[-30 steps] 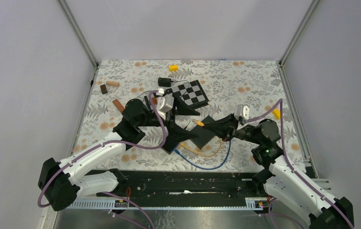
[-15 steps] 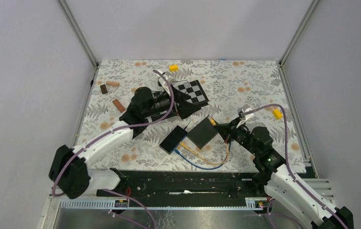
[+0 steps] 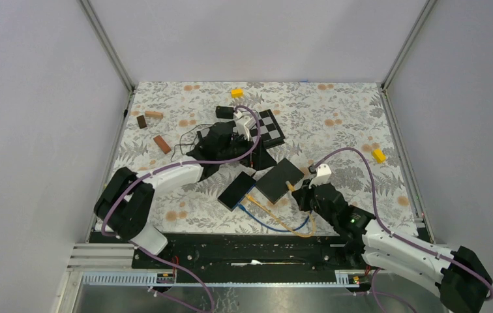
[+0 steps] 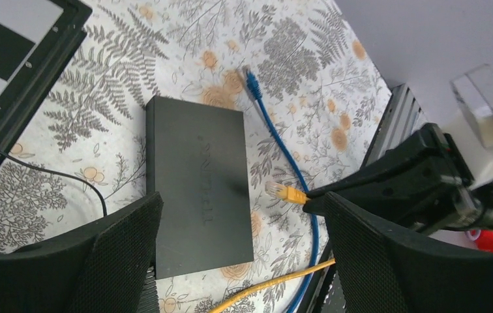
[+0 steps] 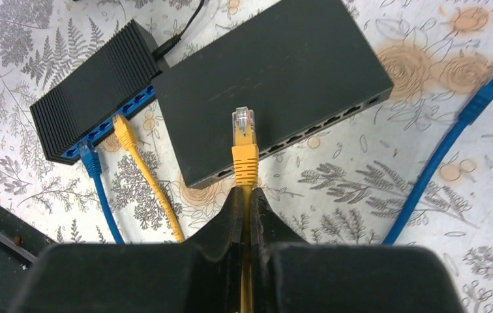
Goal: Insert the plug into the switch port
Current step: Insert the connector into the switch port.
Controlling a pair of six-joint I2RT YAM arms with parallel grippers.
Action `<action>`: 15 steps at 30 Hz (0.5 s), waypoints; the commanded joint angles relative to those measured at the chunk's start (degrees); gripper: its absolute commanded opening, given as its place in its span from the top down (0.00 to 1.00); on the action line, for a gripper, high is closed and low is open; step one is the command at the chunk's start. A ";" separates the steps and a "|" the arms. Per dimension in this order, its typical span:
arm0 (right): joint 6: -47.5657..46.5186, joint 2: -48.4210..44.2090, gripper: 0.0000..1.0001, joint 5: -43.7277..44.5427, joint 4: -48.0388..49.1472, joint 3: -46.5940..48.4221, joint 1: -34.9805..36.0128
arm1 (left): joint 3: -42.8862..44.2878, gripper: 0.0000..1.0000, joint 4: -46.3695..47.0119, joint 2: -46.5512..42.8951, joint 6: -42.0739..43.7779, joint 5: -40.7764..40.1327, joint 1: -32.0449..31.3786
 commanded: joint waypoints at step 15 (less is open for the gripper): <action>10.85 5.21 1.00 22.61 4.03 -6.60 22.95 | 5.14 0.14 -2.72 10.10 4.35 -1.60 -3.56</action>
